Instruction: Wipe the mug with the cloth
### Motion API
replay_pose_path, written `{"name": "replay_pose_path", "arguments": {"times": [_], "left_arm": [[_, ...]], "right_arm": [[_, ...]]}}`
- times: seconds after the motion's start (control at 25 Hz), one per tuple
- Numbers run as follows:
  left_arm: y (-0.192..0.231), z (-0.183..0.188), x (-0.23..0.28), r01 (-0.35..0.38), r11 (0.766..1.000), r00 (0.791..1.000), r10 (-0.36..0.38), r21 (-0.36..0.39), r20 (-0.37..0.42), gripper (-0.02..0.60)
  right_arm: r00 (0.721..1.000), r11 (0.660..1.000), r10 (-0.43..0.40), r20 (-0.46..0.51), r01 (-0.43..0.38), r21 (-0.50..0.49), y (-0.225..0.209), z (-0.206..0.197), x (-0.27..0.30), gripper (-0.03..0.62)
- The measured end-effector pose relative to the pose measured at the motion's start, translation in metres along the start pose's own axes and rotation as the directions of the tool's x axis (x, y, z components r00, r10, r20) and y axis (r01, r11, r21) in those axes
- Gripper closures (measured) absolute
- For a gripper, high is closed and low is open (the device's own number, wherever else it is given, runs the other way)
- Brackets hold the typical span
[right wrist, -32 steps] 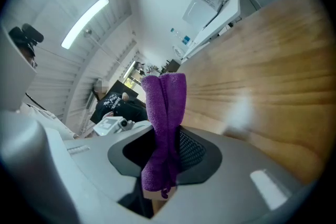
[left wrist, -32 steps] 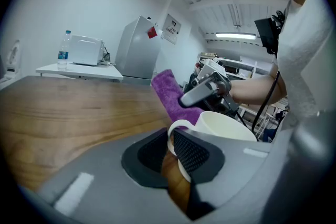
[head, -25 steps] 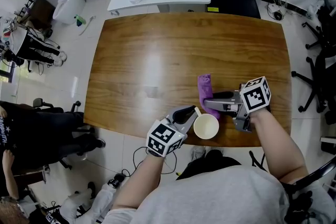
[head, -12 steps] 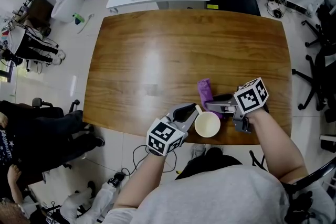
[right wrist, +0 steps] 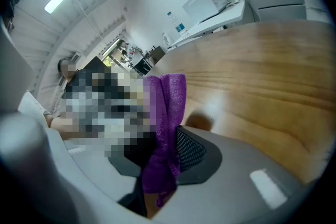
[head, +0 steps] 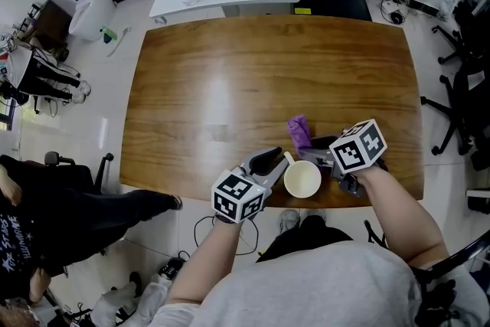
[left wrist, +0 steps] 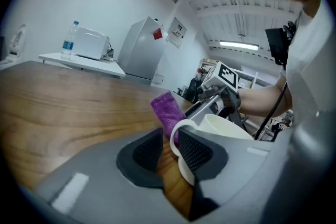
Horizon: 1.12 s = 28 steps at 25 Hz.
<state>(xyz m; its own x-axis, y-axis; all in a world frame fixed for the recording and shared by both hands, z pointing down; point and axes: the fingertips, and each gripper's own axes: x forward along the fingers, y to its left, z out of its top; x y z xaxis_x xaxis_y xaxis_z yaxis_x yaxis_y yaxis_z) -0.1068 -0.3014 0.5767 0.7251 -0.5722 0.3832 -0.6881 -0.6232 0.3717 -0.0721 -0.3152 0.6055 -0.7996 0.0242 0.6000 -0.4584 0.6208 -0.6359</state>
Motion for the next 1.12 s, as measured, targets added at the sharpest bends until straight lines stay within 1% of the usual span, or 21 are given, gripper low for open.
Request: {"name": "replay_pose_path", "arguments": {"times": [0.12,0.2,0.28,0.36,0.44,0.56,0.64,0.72,0.8,0.84,0.96,1.12], "left_arm": [[0.002,0.0,-0.004,0.014,1.0,1.0,-0.014,0.0,0.002,0.495],[0.006,-0.002,-0.012,0.013,1.0,1.0,-0.013,0.001,0.008,0.495],[0.011,-0.004,-0.026,0.008,1.0,1.0,-0.007,-0.019,0.025,0.495],[0.015,-0.002,-0.042,-0.001,0.999,0.998,0.003,-0.036,0.055,0.495],[0.011,0.007,-0.061,-0.011,0.999,0.995,0.015,-0.036,0.1,0.495],[-0.01,0.036,-0.096,-0.032,0.999,0.978,0.035,-0.016,0.206,0.497],[-0.033,0.057,-0.12,-0.039,0.999,0.963,0.037,0.004,0.267,0.499],[-0.062,0.069,-0.138,-0.033,0.999,0.951,0.02,0.035,0.31,0.524],[-0.097,0.074,-0.152,-0.026,0.997,0.944,-0.001,0.078,0.33,0.561],[-0.116,0.072,-0.158,-0.023,0.995,0.945,-0.011,0.102,0.327,0.575],[-0.181,0.047,-0.171,-0.012,0.987,0.958,-0.034,0.159,0.285,0.581],[-0.279,0.004,-0.191,-0.012,0.982,0.965,-0.038,0.186,0.261,0.581]], "right_arm": [[0.994,0.997,-0.048,0.095,0.042,0.068,-0.007,0.009,-0.018,0.473],[0.981,0.992,-0.08,0.176,0.062,0.106,-0.006,0.018,-0.038,0.474],[0.964,0.991,-0.094,0.249,0.066,0.12,0.004,0.025,-0.06,0.473],[0.944,0.991,-0.099,0.314,0.067,0.113,0.02,0.029,-0.083,0.473],[0.925,0.994,-0.091,0.369,0.063,0.087,0.039,0.027,-0.105,0.473],[0.899,1.0,-0.025,0.436,0.021,0.016,0.08,0.021,-0.13,0.473],[0.886,1.0,0.017,0.463,-0.005,-0.026,0.108,0.011,-0.142,0.473],[0.884,0.997,0.027,0.466,0.008,-0.073,0.131,-0.006,-0.153,0.473],[0.887,0.992,0.026,0.461,0.034,-0.123,0.151,-0.029,-0.164,0.473],[0.887,0.989,0.031,0.461,0.039,-0.141,0.162,-0.043,-0.169,0.473],[0.88,0.986,0.062,0.47,0.019,-0.166,0.197,-0.101,-0.186,0.473],[0.881,0.981,0.076,0.467,0.018,-0.195,0.242,-0.188,-0.208,0.473]]}}
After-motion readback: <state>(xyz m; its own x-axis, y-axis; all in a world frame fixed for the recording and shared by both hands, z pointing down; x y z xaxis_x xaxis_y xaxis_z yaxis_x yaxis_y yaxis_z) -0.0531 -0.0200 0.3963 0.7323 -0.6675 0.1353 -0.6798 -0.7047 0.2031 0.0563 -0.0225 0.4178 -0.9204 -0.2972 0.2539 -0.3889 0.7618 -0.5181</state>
